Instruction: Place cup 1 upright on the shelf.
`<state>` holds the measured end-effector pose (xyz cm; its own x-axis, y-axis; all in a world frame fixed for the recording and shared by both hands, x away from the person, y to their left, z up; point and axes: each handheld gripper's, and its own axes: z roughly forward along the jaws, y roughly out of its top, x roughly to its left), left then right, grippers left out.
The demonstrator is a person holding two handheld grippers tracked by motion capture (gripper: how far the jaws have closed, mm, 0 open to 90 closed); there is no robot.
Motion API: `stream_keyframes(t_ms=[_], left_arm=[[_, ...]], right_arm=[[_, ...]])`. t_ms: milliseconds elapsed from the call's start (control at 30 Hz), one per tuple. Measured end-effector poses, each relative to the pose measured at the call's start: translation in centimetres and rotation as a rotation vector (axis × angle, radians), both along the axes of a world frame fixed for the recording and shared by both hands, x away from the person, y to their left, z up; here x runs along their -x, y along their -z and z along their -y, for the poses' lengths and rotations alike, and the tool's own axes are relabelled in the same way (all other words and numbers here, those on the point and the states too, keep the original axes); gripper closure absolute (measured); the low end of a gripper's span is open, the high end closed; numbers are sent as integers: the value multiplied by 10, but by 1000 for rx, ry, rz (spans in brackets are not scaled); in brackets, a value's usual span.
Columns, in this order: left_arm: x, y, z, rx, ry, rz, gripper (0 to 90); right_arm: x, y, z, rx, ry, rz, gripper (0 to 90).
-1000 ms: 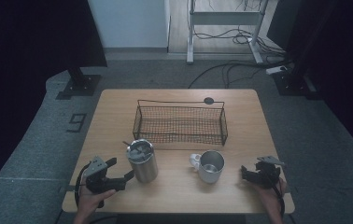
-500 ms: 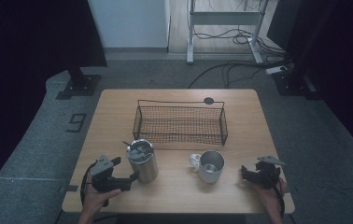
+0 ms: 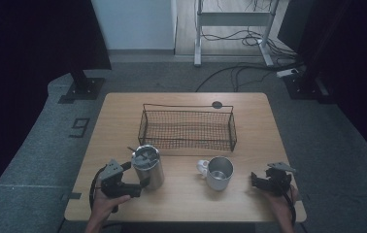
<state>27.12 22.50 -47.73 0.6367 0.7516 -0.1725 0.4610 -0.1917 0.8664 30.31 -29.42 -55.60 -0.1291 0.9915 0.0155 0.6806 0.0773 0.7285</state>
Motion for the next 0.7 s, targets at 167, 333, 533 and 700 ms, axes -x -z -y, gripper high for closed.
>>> stream_keyframes(t_ms=[167, 333, 533, 700], left_arm=[[-2, -1, 4, 0, 6, 2, 11], [-5, -1, 7, 0, 6, 2, 10], [-9, 0, 10, 0, -2, 1, 4], [-13, -1, 13, 2, -9, 5, 1]], right_arm=[[0, 0, 0, 0, 0, 0, 73], [0, 0, 0, 0, 0, 0, 72], [0, 0, 0, 0, 0, 0, 72], [0, 0, 0, 0, 0, 0, 72]])
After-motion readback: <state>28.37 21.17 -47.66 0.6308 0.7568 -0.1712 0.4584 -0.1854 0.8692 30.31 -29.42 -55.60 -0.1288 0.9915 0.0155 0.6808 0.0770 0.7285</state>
